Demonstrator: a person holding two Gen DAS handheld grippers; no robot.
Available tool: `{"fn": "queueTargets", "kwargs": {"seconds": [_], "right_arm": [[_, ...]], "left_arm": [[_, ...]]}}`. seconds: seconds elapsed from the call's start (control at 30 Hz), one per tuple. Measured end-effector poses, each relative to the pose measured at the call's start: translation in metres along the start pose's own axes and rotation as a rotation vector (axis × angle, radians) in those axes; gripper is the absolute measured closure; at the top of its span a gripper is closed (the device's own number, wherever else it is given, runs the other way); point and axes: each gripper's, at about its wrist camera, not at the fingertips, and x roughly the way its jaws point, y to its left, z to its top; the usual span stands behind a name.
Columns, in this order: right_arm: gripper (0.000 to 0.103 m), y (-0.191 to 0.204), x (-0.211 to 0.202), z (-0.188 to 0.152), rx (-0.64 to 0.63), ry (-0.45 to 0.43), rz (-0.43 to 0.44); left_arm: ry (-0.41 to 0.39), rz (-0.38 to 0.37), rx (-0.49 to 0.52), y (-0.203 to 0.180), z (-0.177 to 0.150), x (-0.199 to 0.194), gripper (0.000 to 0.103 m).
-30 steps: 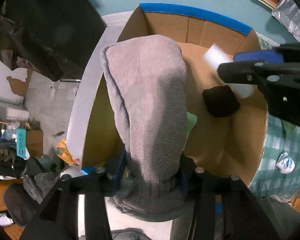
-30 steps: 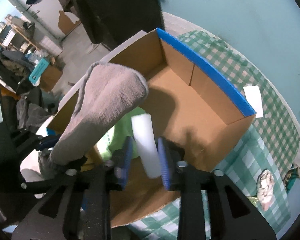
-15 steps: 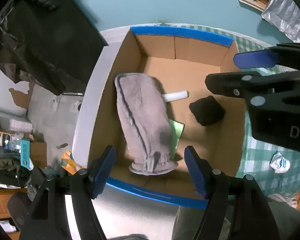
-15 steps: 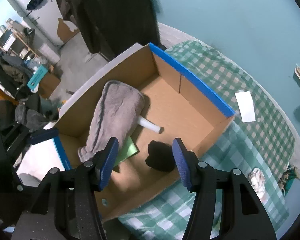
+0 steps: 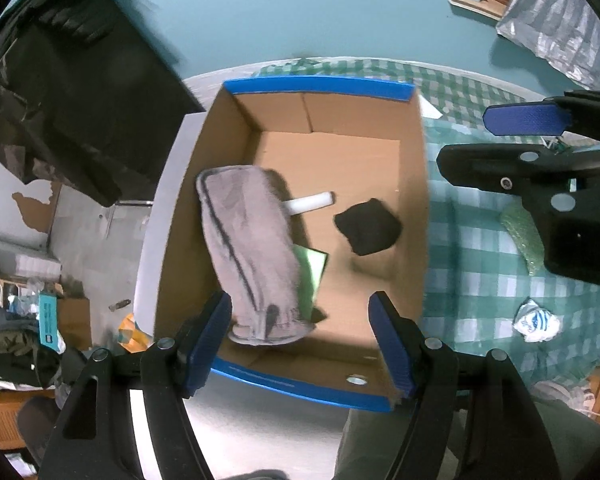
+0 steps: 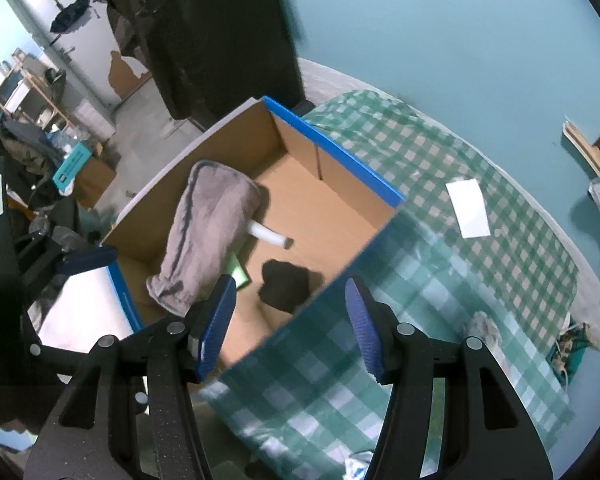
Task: Organize soft objects
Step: 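Move both open tools back over the bed toward the remaining socks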
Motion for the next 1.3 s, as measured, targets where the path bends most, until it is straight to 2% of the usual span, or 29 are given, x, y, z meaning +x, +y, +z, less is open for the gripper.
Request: {"fn": "queueTargets", "kwargs": {"seconds": [0.77,1.07,1.3], "right_arm": [[0.045,-0.072,-0.032,-0.065,0.128,0.004,-0.054],[0.045,-0.114,-0.04,-0.094,0.193,0.023,-0.1],[0.045,-0.147,-0.027,-0.119,0.23,0.069,-0.148]], "left_arm": [[-0.021,-0.037,0.139,-0.086,0.001,-0.019,0.029],[-0.006,-0.073,0.186,-0.119,0.003,-0.013,0.029],[0.022,-0.106,0.21,-0.146,0.004,-0.001,0.029]]}}
